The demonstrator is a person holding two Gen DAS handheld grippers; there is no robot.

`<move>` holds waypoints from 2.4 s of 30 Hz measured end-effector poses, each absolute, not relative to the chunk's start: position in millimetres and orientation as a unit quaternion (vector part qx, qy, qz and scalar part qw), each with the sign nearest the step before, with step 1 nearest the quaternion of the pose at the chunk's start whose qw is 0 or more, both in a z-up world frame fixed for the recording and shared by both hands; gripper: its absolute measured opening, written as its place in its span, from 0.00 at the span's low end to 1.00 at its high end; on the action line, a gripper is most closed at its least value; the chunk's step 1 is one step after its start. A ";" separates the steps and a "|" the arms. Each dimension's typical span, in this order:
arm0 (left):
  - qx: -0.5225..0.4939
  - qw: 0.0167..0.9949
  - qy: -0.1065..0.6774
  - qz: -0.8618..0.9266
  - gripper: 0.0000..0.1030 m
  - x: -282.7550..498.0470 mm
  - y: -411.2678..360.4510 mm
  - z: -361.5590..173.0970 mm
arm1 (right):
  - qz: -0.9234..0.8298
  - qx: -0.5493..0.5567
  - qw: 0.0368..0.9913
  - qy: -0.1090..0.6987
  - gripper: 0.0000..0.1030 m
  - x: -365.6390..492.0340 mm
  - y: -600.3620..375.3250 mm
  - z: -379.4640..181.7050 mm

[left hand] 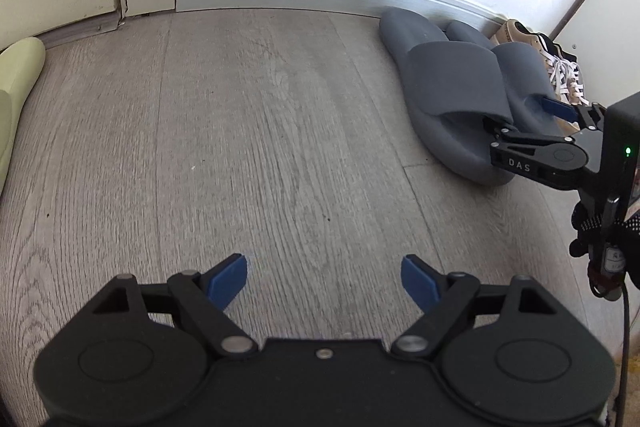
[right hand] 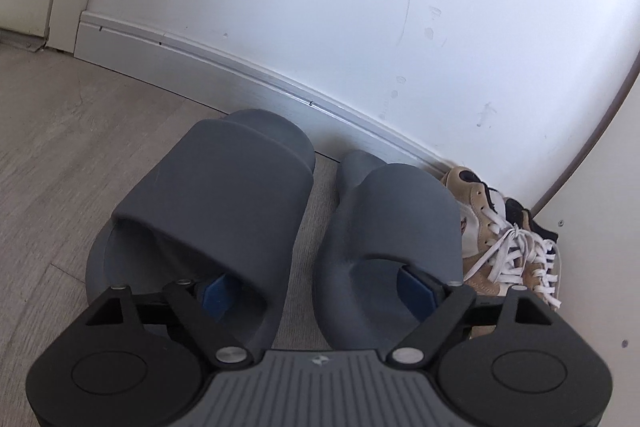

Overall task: Organize scattered shoes
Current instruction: 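Lower the grey slides onto the floor beside the tan sneakers, then open the right gripper to release the grey slides and withdraw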

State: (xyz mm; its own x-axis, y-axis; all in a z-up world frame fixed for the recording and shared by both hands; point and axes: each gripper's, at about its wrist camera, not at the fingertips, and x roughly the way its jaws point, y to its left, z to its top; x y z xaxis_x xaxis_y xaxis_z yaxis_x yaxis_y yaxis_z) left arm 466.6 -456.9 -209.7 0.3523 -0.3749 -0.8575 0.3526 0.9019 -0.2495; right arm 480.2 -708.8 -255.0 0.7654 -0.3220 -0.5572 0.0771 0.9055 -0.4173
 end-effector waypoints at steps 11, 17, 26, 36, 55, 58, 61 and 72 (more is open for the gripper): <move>-0.013 0.819 0.529 -0.225 0.82 467.3 -457.1 -210.6 | -0.132 -0.014 0.930 0.343 0.92 470.7 -745.0 -252.1; -0.010 0.817 0.530 -0.228 0.82 466.5 -459.3 -211.4 | -0.100 0.005 0.937 0.335 0.92 456.8 -749.7 -255.0; -0.014 0.817 0.530 -0.229 0.82 466.6 -459.5 -211.2 | -0.099 -0.022 0.947 0.305 0.93 441.7 -729.8 -233.2; -0.017 0.819 0.527 -0.229 0.82 464.7 -459.8 -204.9 | -0.094 -0.082 0.948 0.292 0.95 492.7 -670.8 -240.2; -0.050 0.836 0.508 -0.203 0.82 462.0 -427.2 -186.8 | -0.157 -0.109 0.946 0.263 0.96 462.0 -653.8 -224.7; -0.071 0.843 0.497 -0.193 0.82 457.0 -409.4 -177.7 | -0.117 -0.045 0.961 0.248 0.96 437.5 -641.0 -211.1; -0.089 0.851 0.486 -0.178 0.82 449.1 -389.7 -170.0 | -0.077 0.004 0.969 0.233 0.96 407.7 -613.5 -196.7; -0.144 0.881 0.440 -0.093 0.82 384.7 -271.4 -111.6 | 0.081 0.061 0.968 0.230 0.96 359.5 -502.7 -154.2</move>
